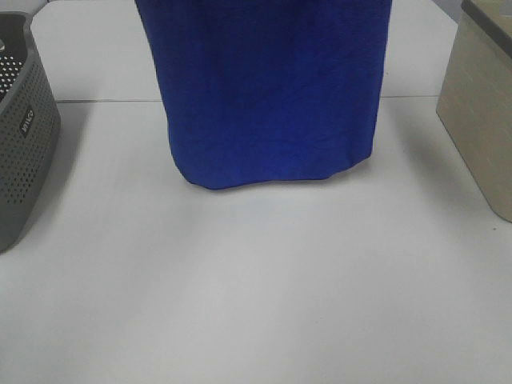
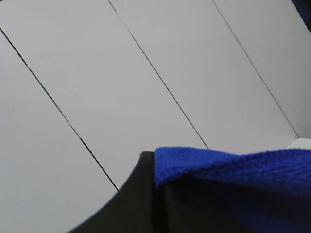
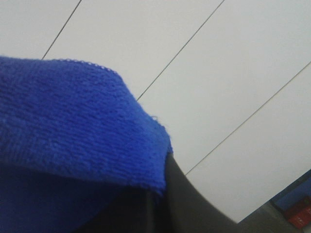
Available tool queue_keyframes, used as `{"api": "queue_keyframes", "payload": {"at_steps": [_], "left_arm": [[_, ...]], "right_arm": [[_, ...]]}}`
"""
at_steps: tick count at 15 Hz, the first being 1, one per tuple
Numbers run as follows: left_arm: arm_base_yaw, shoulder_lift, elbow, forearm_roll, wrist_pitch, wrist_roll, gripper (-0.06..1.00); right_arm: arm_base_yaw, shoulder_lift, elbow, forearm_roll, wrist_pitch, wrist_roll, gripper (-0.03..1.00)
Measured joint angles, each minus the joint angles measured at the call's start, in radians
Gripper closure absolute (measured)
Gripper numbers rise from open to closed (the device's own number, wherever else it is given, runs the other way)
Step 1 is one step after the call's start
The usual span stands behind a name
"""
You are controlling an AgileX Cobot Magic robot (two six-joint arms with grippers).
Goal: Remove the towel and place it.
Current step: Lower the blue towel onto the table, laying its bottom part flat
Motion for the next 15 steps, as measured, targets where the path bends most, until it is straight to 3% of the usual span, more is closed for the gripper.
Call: {"api": "queue_keyframes", "payload": {"at_steps": [3, 4, 5, 10, 13, 15], "left_arm": [[0.034, 0.134, -0.136, 0.000, -0.015, -0.004, 0.94], [0.043, 0.196, -0.210, 0.001, -0.025, -0.004, 0.94], [0.066, 0.321, -0.379, 0.001, -0.040, -0.005, 0.94], [0.088, 0.618, -0.805, 0.003, -0.037, -0.007, 0.94], [0.083, 0.665, -0.882, 0.000, 0.055, -0.041, 0.94], [0.065, 0.663, -0.887, -0.014, 0.174, -0.048, 0.94]], "right_arm": [[-0.045, 0.123, -0.058, -0.126, -0.080, 0.159, 0.95], [-0.086, 0.166, -0.098, -0.129, -0.115, 0.201, 0.95], [-0.162, 0.255, -0.197, -0.117, -0.193, 0.279, 0.95], [-0.226, 0.394, -0.373, -0.052, -0.342, 0.332, 0.95], [-0.226, 0.406, -0.375, -0.038, -0.296, 0.332, 0.95], [-0.226, 0.394, -0.376, 0.046, -0.188, 0.300, 0.95]]}}
